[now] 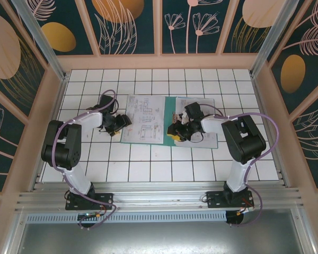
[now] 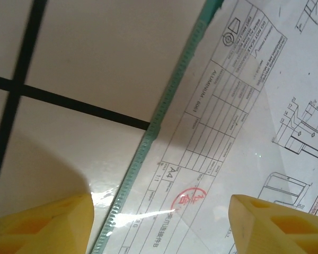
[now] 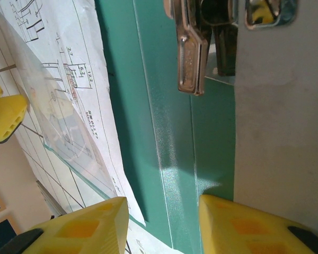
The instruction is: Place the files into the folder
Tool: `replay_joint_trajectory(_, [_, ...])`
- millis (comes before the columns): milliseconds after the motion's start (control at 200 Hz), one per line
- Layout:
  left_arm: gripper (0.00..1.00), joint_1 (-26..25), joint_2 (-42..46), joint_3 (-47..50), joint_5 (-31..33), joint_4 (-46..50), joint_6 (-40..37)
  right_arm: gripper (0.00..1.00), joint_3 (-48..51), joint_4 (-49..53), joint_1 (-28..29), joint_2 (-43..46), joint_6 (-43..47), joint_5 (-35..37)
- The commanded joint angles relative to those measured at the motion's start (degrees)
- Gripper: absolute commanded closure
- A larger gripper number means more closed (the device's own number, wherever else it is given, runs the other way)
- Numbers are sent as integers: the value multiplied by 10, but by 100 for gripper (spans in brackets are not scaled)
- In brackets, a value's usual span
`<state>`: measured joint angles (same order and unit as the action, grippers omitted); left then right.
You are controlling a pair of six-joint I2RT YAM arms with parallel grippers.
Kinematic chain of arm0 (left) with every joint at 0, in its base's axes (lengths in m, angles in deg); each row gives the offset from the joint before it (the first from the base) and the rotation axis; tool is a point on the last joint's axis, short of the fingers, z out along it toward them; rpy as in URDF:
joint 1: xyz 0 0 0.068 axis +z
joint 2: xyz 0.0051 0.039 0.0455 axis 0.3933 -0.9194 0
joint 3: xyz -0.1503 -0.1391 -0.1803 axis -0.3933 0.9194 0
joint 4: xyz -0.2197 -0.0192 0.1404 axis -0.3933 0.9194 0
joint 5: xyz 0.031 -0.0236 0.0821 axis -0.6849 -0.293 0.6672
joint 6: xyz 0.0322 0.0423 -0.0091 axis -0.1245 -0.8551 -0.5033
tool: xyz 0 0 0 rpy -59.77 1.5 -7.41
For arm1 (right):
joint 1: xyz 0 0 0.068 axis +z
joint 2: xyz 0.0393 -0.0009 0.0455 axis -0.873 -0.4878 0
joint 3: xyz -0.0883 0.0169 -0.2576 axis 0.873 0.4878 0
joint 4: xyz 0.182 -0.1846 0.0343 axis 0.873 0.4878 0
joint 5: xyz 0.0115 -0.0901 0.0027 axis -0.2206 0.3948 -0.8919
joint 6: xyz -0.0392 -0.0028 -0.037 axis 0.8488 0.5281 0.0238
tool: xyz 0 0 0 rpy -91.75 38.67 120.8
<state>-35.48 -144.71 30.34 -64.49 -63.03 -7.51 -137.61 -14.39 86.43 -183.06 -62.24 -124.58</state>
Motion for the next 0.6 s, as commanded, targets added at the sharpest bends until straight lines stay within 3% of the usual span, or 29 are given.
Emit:
replay_joint_trajectory(0, [33,2,-12,11,-45,-23,-18,59,12,68,1,-36,13,60])
replay_joint_trajectory(590, [35,-8,-8,24,-124,-52,-51,59,7,70,1,-44,9,60])
